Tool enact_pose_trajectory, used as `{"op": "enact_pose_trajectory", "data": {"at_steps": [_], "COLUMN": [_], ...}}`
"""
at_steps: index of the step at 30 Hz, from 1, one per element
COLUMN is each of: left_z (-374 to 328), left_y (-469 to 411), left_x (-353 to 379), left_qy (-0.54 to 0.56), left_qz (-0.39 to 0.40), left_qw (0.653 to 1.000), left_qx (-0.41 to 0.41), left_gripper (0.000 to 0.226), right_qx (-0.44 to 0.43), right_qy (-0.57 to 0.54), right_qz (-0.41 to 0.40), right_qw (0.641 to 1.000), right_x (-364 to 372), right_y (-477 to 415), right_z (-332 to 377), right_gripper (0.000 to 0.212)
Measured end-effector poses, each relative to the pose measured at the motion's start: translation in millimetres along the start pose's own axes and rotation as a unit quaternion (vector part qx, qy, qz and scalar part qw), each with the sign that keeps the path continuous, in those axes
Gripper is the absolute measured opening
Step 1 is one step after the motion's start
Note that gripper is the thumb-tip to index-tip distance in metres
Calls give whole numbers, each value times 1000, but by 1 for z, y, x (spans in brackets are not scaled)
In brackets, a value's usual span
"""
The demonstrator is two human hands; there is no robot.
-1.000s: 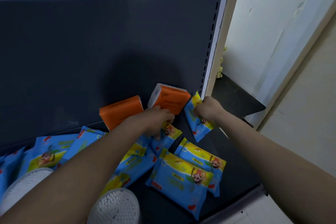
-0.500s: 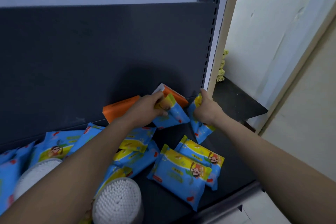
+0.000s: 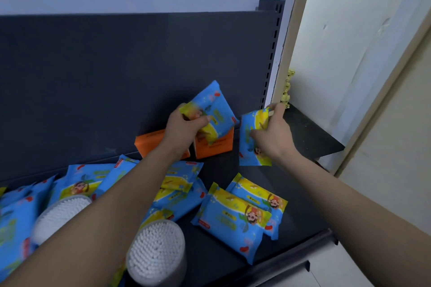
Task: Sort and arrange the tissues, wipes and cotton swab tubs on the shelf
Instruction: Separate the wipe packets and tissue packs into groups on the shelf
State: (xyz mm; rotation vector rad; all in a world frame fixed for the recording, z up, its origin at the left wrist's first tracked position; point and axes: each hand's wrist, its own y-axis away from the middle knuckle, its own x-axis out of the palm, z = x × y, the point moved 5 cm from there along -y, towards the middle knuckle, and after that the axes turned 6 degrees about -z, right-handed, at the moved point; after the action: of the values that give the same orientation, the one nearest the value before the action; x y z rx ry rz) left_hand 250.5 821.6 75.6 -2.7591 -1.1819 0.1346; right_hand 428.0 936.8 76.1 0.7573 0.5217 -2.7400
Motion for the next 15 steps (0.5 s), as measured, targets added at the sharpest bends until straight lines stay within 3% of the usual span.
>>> {"op": "enact_pose_trajectory", "data": {"at_steps": [6,12,15], "left_z": [-16,-29,-34], "left_y": [8,26,43], "left_x": [-23,-84,-128], "left_qy": [108,187,218], "left_qz": [-75,-190,-234], "left_qw": [991,962,947], "left_qx": [-34,-53,-38], "left_gripper": [3,11,14], "right_qx": [-10,76,121], "right_qy": [-100,-315,-387], "right_qz": [-34,67,152], "right_qw": [994,944,901], "right_x": [7,51,86], "right_y": [-3,-2,7], "right_z": [13,39,64], "right_gripper": [31,43,25]}}
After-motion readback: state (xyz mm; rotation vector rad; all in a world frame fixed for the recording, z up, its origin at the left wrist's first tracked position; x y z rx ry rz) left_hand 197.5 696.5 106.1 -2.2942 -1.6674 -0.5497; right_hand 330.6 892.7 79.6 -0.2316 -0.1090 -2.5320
